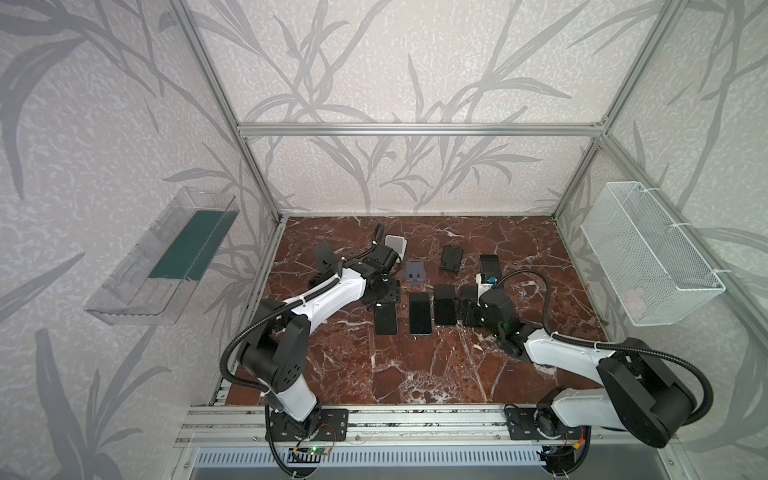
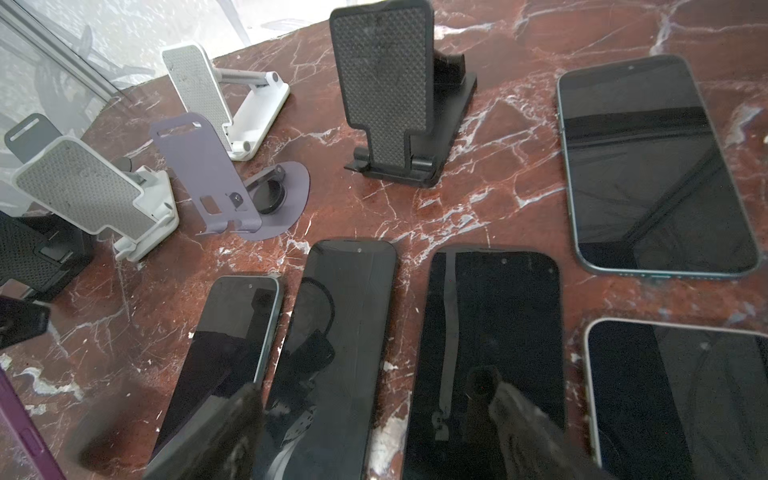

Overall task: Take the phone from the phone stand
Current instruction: 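Lower the purple-edged phone flat beside the row of black phones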

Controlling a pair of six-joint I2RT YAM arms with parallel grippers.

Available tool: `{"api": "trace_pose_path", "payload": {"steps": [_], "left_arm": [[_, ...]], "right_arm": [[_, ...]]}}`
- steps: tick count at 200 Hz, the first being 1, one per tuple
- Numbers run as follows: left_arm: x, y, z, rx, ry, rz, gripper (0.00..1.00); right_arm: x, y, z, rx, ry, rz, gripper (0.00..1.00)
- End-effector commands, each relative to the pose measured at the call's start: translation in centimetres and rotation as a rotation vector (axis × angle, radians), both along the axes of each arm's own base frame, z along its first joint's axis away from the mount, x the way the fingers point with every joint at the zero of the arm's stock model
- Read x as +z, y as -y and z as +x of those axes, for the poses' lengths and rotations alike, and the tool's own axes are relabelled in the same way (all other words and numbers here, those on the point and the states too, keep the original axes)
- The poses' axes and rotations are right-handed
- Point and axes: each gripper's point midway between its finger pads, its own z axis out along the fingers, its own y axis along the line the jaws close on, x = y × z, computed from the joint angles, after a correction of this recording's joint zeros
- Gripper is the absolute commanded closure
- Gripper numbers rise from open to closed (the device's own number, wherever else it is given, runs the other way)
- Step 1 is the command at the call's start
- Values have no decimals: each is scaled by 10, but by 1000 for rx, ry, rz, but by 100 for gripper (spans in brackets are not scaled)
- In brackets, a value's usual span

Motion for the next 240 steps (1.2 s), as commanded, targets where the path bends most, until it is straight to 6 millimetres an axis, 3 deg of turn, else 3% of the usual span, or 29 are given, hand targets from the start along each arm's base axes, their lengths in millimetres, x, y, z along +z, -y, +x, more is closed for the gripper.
{"api": "trace_pose_path", "payload": {"steps": [1, 101, 187, 240], "left_arm": [[-9, 6, -1, 16, -22, -8, 50], [-36, 28, 4, 8, -95, -30, 51], [-44, 15, 20, 10, -52, 92, 46], [-61, 10, 19, 16, -88, 140, 45]], "right_arm": [[12, -2, 6, -5, 31, -7, 14], [16, 0, 6, 2, 38, -33, 14], [20, 6, 6, -16, 44, -55, 14], [25, 16, 4, -56, 69, -72, 14]]}}
